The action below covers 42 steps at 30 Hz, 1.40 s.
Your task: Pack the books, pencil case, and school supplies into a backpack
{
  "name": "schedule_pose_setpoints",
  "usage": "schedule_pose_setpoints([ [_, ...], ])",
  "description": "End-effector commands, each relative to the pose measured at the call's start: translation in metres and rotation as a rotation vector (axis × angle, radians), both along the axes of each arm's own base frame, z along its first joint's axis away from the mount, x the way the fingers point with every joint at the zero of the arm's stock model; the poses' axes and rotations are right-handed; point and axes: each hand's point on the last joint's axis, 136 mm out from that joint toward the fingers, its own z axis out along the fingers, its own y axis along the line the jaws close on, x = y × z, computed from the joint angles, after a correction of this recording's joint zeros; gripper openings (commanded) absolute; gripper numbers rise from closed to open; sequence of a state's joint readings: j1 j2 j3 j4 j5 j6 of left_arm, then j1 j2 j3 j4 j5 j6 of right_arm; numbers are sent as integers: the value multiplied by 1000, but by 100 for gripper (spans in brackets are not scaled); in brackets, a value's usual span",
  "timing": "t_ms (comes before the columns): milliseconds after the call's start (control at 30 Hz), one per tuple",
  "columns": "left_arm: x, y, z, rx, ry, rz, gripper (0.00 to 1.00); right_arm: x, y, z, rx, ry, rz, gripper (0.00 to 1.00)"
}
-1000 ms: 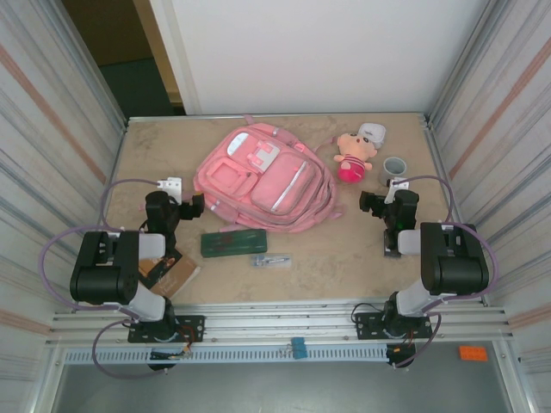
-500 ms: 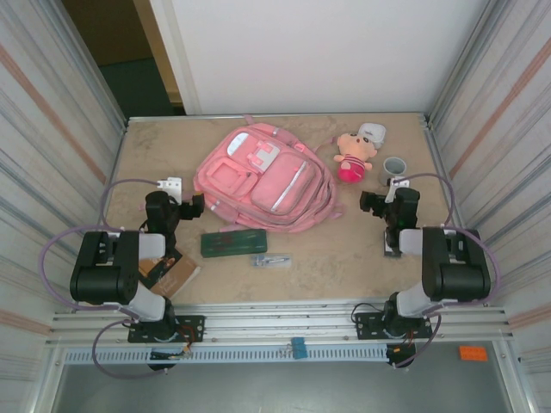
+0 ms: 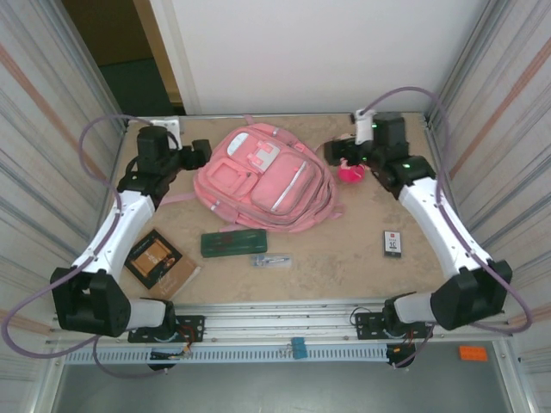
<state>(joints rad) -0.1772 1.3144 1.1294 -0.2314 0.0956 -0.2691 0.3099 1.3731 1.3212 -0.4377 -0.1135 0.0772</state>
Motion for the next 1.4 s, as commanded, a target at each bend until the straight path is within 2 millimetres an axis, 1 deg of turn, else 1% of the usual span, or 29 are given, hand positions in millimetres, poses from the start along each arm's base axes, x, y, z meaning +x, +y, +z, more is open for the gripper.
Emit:
schedule_pose_setpoints([
  [0, -57, -29, -82, -88, 385, 9, 78, -25, 40, -79, 38, 344, 70, 99],
  [33, -60, -34, -90, -106, 402, 14, 77, -24, 49, -92, 43, 386, 73, 99],
  [67, -62, -41, -100, -153, 425, 14, 75, -22, 56, -104, 57, 425, 70, 96],
  [100, -64, -51, -109, -197, 439, -14, 71, -21, 61, -118, 64, 454, 71, 88],
  [133, -66, -56, -117, -222, 457, -24, 69, -21, 63, -129, 63, 475, 66, 84],
  [167, -69, -57, -128, -232, 482, -11, 69, -21, 64, -141, 60, 499, 55, 81],
  [233, -70, -61, -145, -252, 519, -4, 69, -24, 58, -165, 42, 543, 20, 76],
  [333, -68, -69, -163, -255, 557, -23, 67, -37, 51, -196, 40, 597, -28, 72],
  [400, -63, -73, -172, -244, 568, -36, 66, -51, 51, -211, 57, 642, -32, 69],
  [467, -56, -79, -178, -245, 571, -47, 65, -66, 50, -223, 56, 674, -41, 69],
  [600, -40, -88, -187, -243, 576, -62, 62, -90, 58, -234, 72, 696, -50, 66],
  [733, -24, -99, -191, -244, 569, -92, 60, -110, 72, -235, 112, 690, -78, 64],
  [800, -16, -105, -193, -245, 571, -108, 57, -119, 80, -235, 125, 685, -89, 63],
  [867, -6, -109, -195, -245, 568, -115, 56, -127, 91, -234, 127, 676, -89, 63],
  [933, 1, -114, -196, -253, 561, -127, 56, -132, 101, -231, 122, 656, -95, 62],
  [1133, 16, -130, -202, -248, 558, -168, 53, -143, 142, -224, 175, 633, -72, 61],
  [1267, 18, -131, -203, -247, 555, -169, 53, -151, 162, -223, 172, 629, -42, 61],
  [1367, 16, -127, -198, -235, 541, -159, 54, -154, 177, -220, 181, 618, -2, 61],
])
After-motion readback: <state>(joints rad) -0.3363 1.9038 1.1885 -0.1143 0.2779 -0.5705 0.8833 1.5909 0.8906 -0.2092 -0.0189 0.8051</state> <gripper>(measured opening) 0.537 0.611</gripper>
